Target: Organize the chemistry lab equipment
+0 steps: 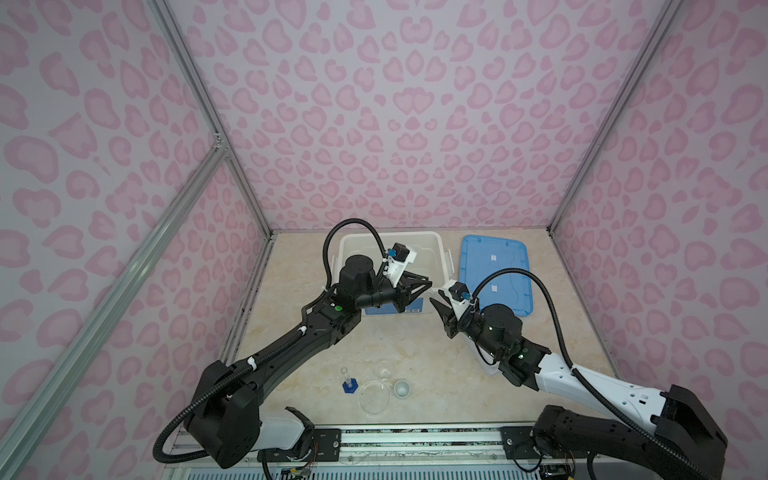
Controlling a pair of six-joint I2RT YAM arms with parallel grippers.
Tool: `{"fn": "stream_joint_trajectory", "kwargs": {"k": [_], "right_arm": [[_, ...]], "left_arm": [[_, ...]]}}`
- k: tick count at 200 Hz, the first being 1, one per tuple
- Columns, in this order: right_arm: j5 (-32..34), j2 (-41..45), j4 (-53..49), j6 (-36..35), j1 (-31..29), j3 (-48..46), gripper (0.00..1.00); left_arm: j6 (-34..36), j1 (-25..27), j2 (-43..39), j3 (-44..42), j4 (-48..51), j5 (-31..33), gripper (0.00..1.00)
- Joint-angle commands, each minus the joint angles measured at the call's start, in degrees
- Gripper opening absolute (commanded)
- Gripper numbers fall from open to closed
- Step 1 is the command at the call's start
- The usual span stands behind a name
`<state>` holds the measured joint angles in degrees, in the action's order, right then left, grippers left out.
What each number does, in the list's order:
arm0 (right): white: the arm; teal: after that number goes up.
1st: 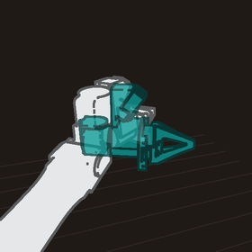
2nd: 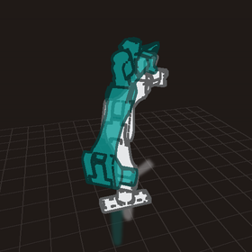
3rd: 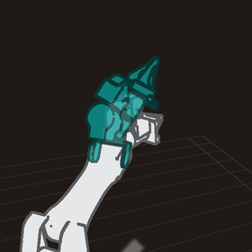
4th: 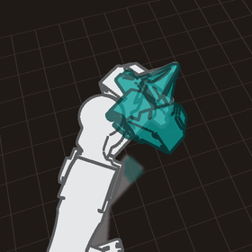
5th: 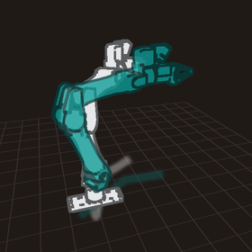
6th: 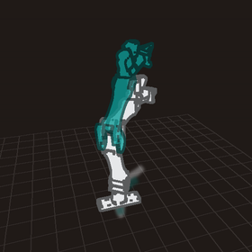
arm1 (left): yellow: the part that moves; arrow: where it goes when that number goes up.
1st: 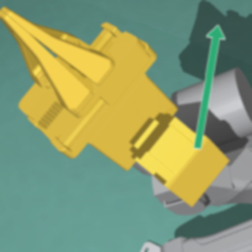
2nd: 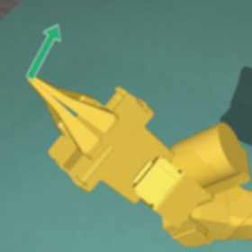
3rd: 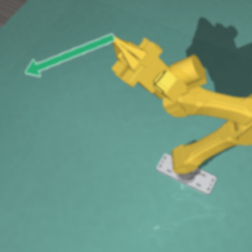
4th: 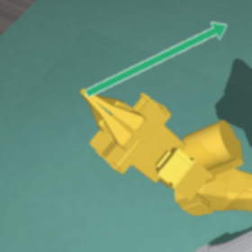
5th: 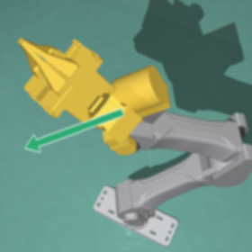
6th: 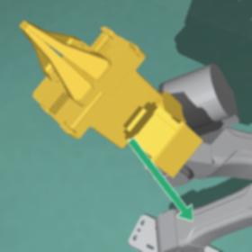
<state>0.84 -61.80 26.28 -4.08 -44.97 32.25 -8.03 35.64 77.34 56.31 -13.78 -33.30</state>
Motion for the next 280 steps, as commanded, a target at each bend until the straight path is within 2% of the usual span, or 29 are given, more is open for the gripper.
{"fn": "stream_joint_trajectory", "kwargs": {"k": [1, 36, 75, 113, 162, 186, 222, 280], "right_arm": [[1.44, 2.91, -2.26, -0.06, 0.49, -0.82, 0.32], [2.28, 8.30, -4.63, 1.14, 2.06, -2.79, 0.32], [5.84, 14.43, -9.75, 0.36, 3.48, -2.46, 0.32], [6.54, 21.35, -14.43, 4.07, 8.85, -1.78, 0.32], [9.41, 29.44, -18.94, 8.63, 15.96, -2.20, 0.31], [8.91, 30.83, -20.60, 9.96, 18.20, -2.17, 0.31], [9.77, 31.78, -20.48, 10.69, 19.07, -3.11, 0.30], [9.36, 31.21, -17.47, 11.36, 20.07, -4.87, 0.30]], "left_arm": [[5.11, 0.95, -0.88, 1.30, 5.13, 4.60, 0.10], [6.15, 2.09, -0.30, 2.37, 6.01, 6.14, 0.10], [9.04, 5.58, 0.46, 5.39, 9.03, 8.55, 0.10], [12.83, 10.83, 2.15, 9.04, 13.22, 12.57, 0.10], [13.89, 17.18, 6.21, 13.71, 14.84, 12.56, 0.10], [13.79, 19.46, 8.05, 14.94, 14.55, 12.18, 0.09], [15.24, 21.65, 11.43, 16.49, 14.08, 15.17, 0.10], [14.94, 24.25, 17.54, 20.41, 12.59, 14.14, 0.09]]}}
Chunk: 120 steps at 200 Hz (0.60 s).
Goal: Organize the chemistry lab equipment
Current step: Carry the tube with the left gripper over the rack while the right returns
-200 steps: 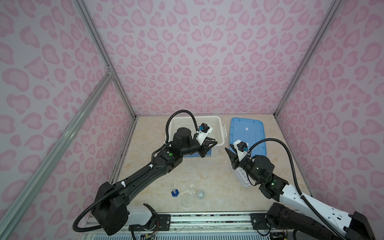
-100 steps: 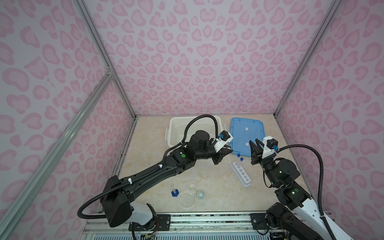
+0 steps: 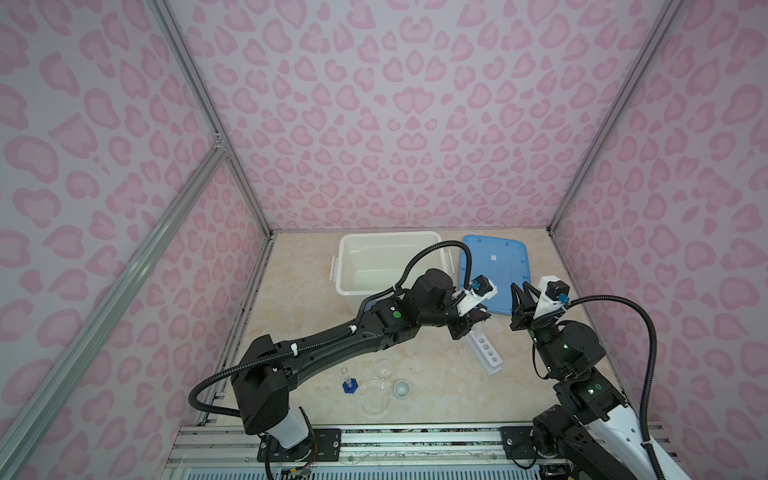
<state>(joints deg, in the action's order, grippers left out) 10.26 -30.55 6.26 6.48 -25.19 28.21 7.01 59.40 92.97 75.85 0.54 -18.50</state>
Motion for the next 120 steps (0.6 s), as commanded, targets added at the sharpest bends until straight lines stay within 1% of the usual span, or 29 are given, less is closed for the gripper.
{"fn": "stream_joint_trajectory", "kwargs": {"k": [1, 59, 120], "right_arm": [[-0.06, -0.04, 2.59, 0.85, 0.26, -0.85, 0.30], [-2.03, 0.05, 5.57, 2.04, 1.63, -2.66, 0.30], [-3.12, -0.15, 6.57, 2.25, 2.17, -3.38, 0.30]], "left_arm": [[-0.13, 0.52, 2.02, 0.87, -1.74, -0.66, 0.09], [1.16, 1.60, 7.67, 3.94, -3.06, 0.78, 0.09], [2.06, 1.60, 10.78, 4.46, -4.74, 2.93, 0.09]]}}
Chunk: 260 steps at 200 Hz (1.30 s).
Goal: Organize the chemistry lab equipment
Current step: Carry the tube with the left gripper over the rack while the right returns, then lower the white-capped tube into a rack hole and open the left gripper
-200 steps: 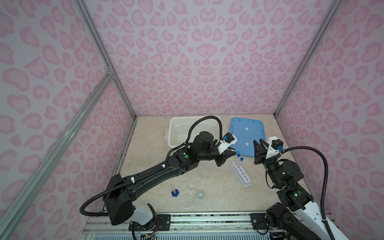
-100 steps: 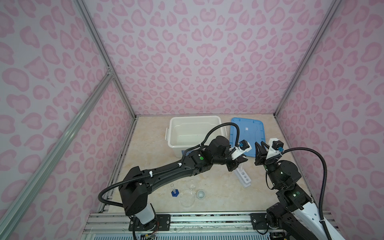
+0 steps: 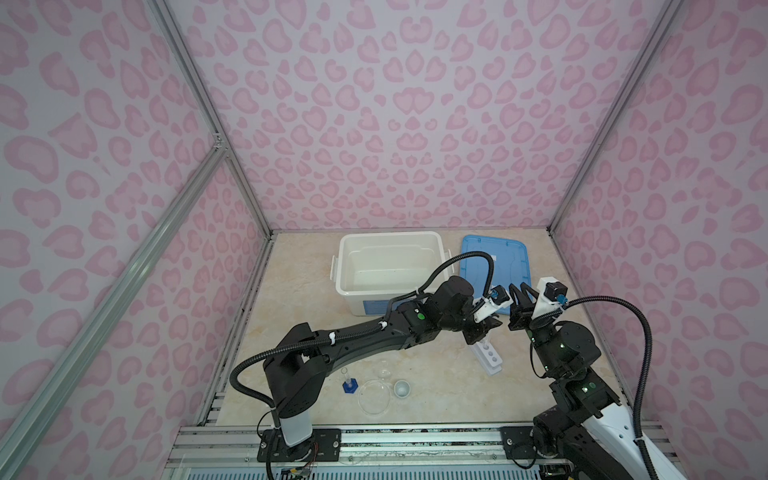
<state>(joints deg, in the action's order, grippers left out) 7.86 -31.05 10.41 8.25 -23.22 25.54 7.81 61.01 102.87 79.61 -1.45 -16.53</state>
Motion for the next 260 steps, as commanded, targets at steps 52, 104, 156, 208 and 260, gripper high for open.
{"fn": "stream_joint_trajectory", "kwargs": {"k": [52, 104, 156, 208, 260], "right_arm": [[-1.68, 0.07, 2.42, 0.57, 0.92, -0.82, 0.30], [-2.32, 0.33, 2.93, 1.05, 1.13, -1.62, 0.30], [-2.70, 0.55, 2.79, 1.14, 1.71, -2.05, 0.30], [-2.93, 0.39, 2.94, 1.39, 1.95, -2.24, 0.30], [-3.15, 0.56, 3.12, 2.08, 1.93, -2.85, 0.30]], "left_arm": [[1.75, -0.02, 2.23, 0.54, -4.32, 1.96, 0.09], [1.62, -0.02, 3.42, 0.37, -5.67, 1.77, 0.09], [1.72, -0.06, 4.07, 0.02, -6.26, 2.38, 0.09], [1.62, -0.15, 3.96, -0.48, -6.70, 2.45, 0.09], [0.52, -0.22, 4.09, -1.91, -8.10, 1.86, 0.09]]}}
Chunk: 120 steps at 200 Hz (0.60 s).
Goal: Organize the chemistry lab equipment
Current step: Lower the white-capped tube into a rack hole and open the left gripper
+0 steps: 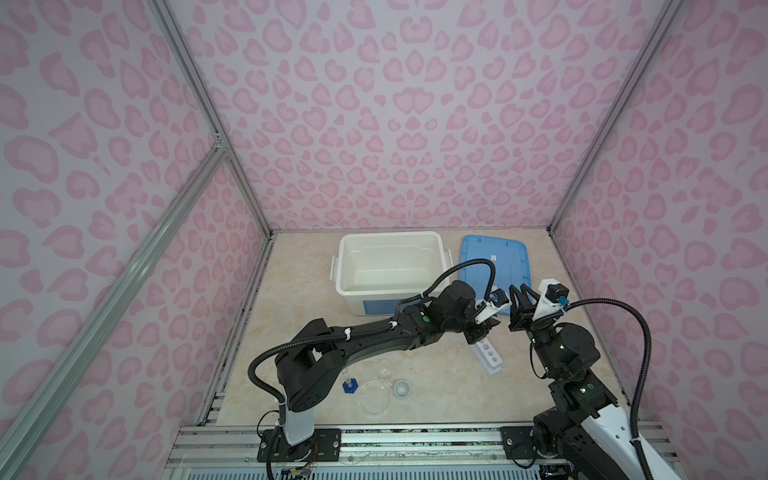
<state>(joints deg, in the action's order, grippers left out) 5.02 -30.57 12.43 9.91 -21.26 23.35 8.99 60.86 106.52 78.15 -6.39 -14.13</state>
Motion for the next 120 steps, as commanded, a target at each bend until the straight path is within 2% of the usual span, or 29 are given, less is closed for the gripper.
{"fn": "stream_joint_trajectory", "kwargs": {"k": [1, 120], "right_arm": [[-0.29, 0.07, 1.11, 0.44, -0.02, -0.67, 0.30], [-0.34, -0.02, 1.27, 0.43, 0.17, -1.30, 0.30]], "left_arm": [[-0.65, -0.05, 0.44, -0.45, -3.22, -0.55, 0.09], [-0.84, -0.13, 1.31, -2.30, -4.15, -1.16, 0.10]]}}
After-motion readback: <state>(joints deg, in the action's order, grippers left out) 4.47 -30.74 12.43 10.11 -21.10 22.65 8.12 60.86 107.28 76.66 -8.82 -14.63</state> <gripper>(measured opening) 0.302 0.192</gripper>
